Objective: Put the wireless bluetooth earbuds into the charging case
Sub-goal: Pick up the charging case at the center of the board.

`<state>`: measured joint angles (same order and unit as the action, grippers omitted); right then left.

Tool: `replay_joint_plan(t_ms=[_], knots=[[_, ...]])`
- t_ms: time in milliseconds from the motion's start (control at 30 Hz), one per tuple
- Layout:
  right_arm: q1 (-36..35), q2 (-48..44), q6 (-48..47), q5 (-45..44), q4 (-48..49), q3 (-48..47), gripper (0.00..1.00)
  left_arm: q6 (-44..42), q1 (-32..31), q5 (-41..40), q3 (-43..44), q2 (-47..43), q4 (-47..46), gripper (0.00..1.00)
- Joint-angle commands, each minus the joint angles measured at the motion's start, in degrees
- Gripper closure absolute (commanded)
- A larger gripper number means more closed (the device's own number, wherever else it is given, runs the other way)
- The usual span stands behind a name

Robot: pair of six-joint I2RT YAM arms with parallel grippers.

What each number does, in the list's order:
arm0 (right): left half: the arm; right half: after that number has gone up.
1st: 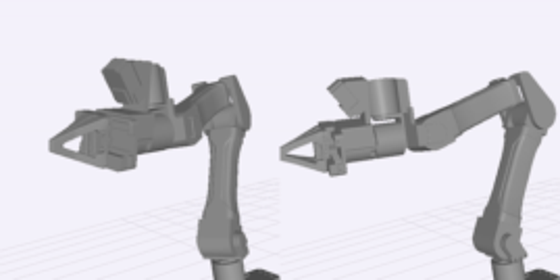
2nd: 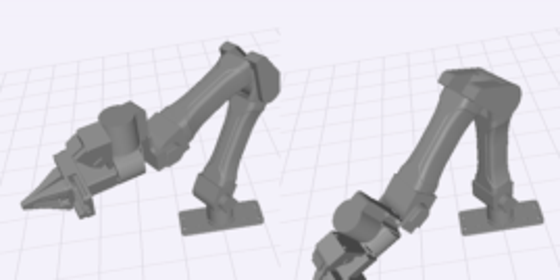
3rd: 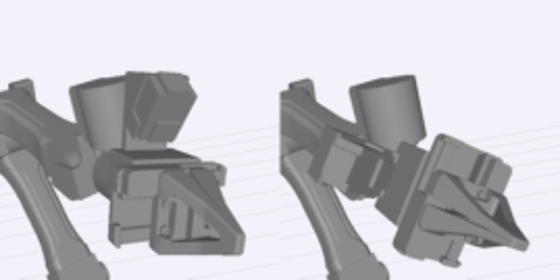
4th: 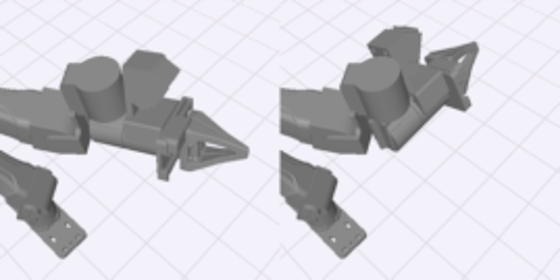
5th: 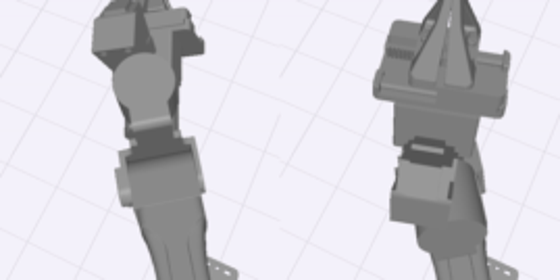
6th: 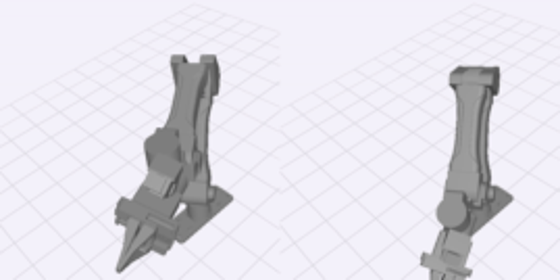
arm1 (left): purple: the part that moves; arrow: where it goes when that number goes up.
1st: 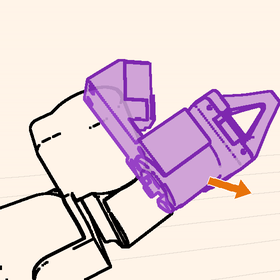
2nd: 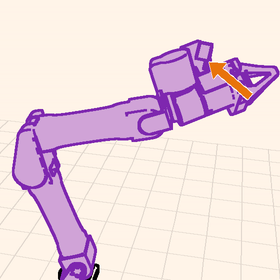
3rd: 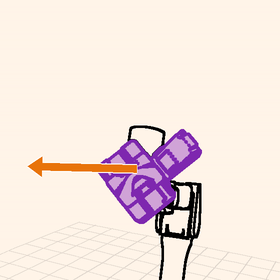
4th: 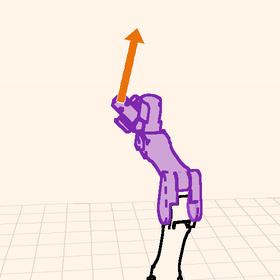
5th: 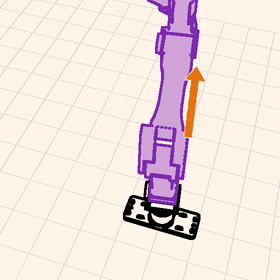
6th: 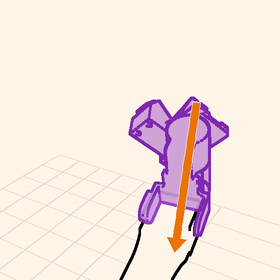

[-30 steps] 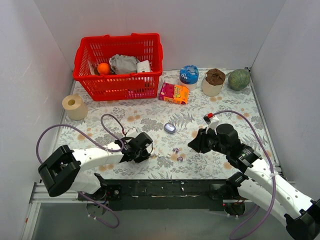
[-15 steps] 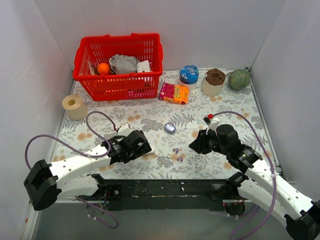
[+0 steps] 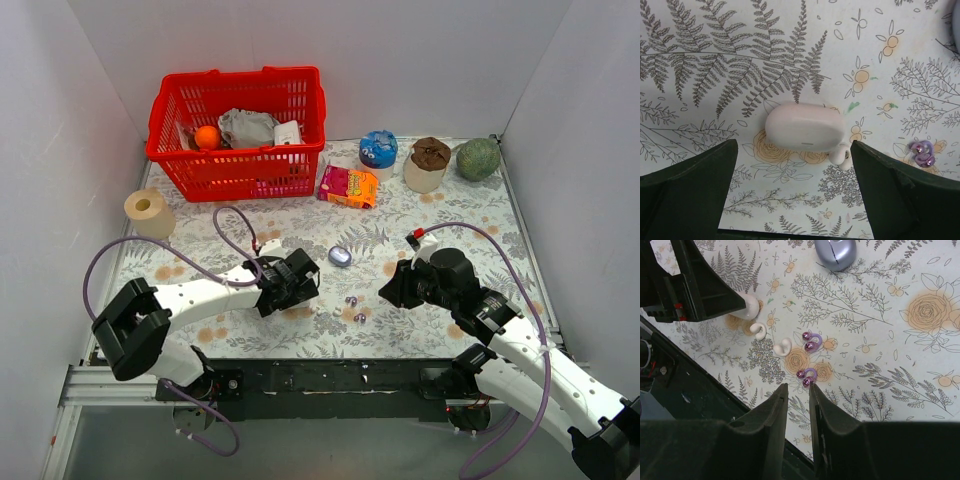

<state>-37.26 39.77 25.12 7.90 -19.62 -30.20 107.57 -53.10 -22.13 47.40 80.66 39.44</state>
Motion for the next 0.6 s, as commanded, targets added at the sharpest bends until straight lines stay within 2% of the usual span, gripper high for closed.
replay_joint_plan(t_ms=[0, 200, 567], knots=[[-0.27, -0.83, -0.69, 0.18, 0.72, -0.92, 0.68, -2.8, -0.25, -3.18, 4.1, 1.33, -0.24, 0.02], [-0.27, -0.75, -0.69, 0.45, 1.69, 0.14, 0.68, -3.68, -0.25, -3.01, 5.78, 7.49, 1.69, 0.02], [-0.28, -0.13, -0.95, 0.54, 2.3, 0.14, 0.68, -6.57, -0.34, -3.01, 5.07, 10.04, -0.06, 0.02]])
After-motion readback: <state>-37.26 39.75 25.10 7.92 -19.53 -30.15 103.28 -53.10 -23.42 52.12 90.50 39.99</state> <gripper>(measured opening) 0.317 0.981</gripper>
